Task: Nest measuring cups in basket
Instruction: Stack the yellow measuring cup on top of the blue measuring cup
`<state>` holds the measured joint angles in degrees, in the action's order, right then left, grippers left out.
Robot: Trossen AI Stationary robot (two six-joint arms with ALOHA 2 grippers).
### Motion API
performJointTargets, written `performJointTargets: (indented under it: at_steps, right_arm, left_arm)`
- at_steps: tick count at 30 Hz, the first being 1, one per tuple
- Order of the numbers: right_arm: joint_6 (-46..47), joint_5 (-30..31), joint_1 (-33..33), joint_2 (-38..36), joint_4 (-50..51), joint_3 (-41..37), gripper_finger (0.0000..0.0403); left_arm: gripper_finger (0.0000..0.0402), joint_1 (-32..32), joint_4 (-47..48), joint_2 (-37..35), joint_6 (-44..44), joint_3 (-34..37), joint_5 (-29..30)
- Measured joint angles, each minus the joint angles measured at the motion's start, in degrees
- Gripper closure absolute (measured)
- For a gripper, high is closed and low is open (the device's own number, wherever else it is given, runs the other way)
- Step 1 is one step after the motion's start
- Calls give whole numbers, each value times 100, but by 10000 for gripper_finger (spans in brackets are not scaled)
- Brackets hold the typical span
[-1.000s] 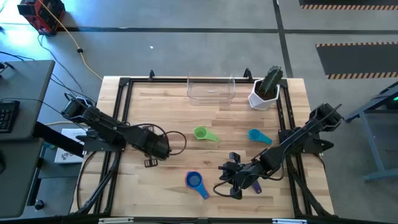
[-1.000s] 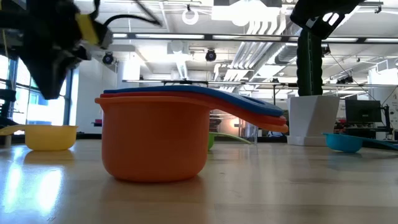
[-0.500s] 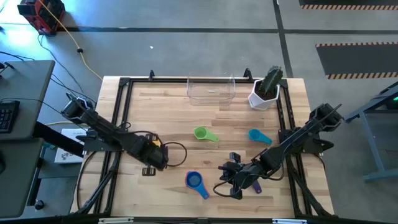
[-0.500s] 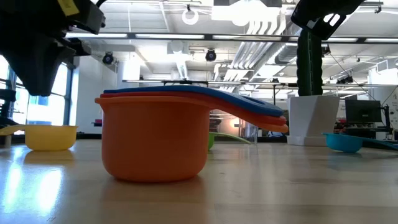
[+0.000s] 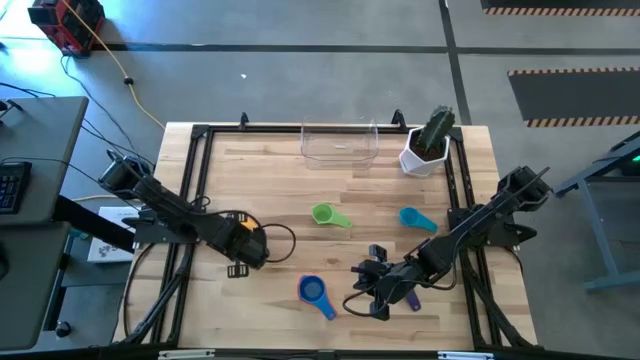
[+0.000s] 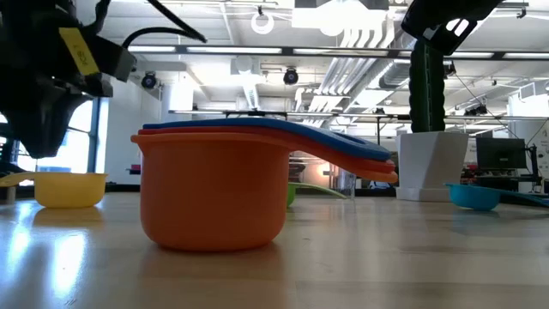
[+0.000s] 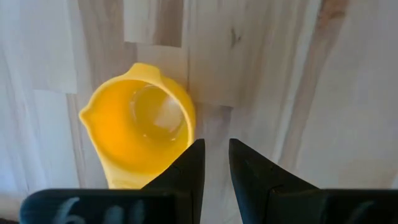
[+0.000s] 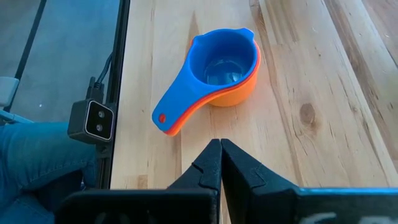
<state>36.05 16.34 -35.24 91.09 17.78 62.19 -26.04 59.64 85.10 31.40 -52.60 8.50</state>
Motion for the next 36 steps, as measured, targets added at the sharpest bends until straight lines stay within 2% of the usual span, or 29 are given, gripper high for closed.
performJointTargets:
  at_steps: [4, 27, 36]
  right_arm:
    - [-2, 0, 2, 0, 0, 0, 402]
    - [3, 0, 0, 0, 0, 0, 402]
    - [9, 0, 1, 0, -4, 0, 402]
  left_arm:
    - [339, 74, -7, 0, -5, 37, 211]
    - [339, 452, -281, 1, -461, 28, 194]
    - [339, 546, -273, 284, -503, 28, 106]
